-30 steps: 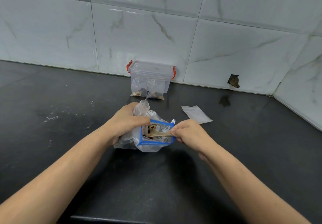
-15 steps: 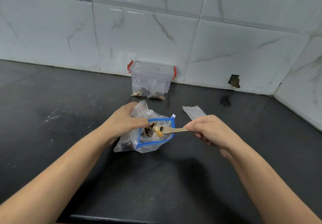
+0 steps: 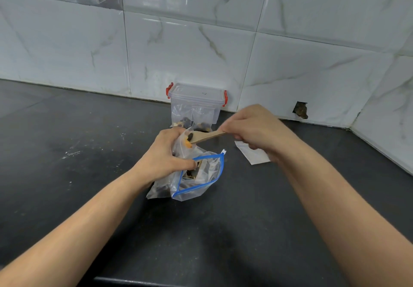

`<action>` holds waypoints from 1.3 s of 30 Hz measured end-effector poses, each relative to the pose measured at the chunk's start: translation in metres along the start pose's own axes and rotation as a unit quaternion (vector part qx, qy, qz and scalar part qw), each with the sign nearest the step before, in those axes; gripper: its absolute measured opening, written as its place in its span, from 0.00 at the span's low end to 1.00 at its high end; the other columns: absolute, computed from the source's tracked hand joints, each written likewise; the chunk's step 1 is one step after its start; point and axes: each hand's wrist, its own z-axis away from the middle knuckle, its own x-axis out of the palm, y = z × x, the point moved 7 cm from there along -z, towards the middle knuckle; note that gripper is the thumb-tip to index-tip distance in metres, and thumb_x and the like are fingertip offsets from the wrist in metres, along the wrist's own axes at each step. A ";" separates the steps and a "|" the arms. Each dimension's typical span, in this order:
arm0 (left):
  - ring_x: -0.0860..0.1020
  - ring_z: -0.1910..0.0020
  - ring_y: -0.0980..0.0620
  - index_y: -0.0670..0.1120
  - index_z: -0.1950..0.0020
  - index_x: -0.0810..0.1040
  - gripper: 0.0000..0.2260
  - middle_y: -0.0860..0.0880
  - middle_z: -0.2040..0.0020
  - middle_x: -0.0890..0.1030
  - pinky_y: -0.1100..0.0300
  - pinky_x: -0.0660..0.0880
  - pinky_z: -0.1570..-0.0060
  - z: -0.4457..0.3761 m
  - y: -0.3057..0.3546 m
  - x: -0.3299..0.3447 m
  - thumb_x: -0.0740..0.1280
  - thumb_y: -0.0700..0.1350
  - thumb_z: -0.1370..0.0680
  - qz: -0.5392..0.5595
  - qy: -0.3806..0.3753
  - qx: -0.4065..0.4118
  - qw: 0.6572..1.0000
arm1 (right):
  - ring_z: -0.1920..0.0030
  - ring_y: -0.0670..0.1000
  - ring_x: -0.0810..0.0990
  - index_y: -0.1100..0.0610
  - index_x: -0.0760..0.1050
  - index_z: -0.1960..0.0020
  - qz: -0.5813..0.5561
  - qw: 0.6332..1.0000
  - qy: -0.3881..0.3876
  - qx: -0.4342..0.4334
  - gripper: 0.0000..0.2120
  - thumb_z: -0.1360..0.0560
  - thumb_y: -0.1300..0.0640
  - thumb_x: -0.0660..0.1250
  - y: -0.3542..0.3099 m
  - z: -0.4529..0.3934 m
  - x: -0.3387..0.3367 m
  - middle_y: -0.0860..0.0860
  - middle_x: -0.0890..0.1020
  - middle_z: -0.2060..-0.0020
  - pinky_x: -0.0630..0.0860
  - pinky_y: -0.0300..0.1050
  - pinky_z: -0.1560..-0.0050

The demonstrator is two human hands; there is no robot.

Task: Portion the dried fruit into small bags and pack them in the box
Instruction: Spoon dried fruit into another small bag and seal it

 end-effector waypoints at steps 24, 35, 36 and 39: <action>0.77 0.49 0.40 0.46 0.60 0.84 0.12 0.42 0.55 0.83 0.48 0.76 0.51 -0.007 -0.034 -0.027 0.63 0.43 0.21 0.401 0.060 -0.145 0.903 | 0.64 0.51 0.77 0.55 0.78 0.64 0.159 0.986 -0.014 0.043 0.13 0.26 0.50 0.64 0.057 0.032 0.045 0.48 0.77 0.71 0.70 0.43 0.67; 0.80 0.66 0.47 0.41 0.51 0.80 0.09 0.46 0.63 0.82 0.52 0.79 0.63 -0.021 0.000 -0.010 0.69 0.44 0.27 0.368 0.028 -0.067 0.927 | 0.56 0.39 0.79 0.49 0.82 0.48 -0.028 0.987 0.139 -0.074 0.09 0.25 0.48 0.66 0.018 0.009 0.006 0.41 0.83 0.56 0.72 0.33 0.56; 0.81 0.65 0.48 0.39 0.48 0.80 0.11 0.46 0.61 0.83 0.53 0.79 0.63 -0.022 0.005 -0.006 0.69 0.44 0.27 0.366 0.023 -0.057 0.929 | 0.56 0.39 0.80 0.50 0.82 0.48 -0.081 0.984 0.139 -0.074 0.09 0.25 0.50 0.67 0.018 0.003 0.007 0.42 0.84 0.56 0.73 0.34 0.54; 0.83 0.60 0.49 0.39 0.44 0.79 0.13 0.45 0.56 0.84 0.56 0.79 0.63 -0.022 0.017 0.000 0.68 0.43 0.26 0.343 0.018 -0.037 0.939 | 0.61 0.37 0.79 0.53 0.83 0.54 -0.194 0.969 0.135 -0.070 0.05 0.24 0.56 0.67 0.018 -0.006 0.006 0.43 0.83 0.61 0.73 0.32 0.60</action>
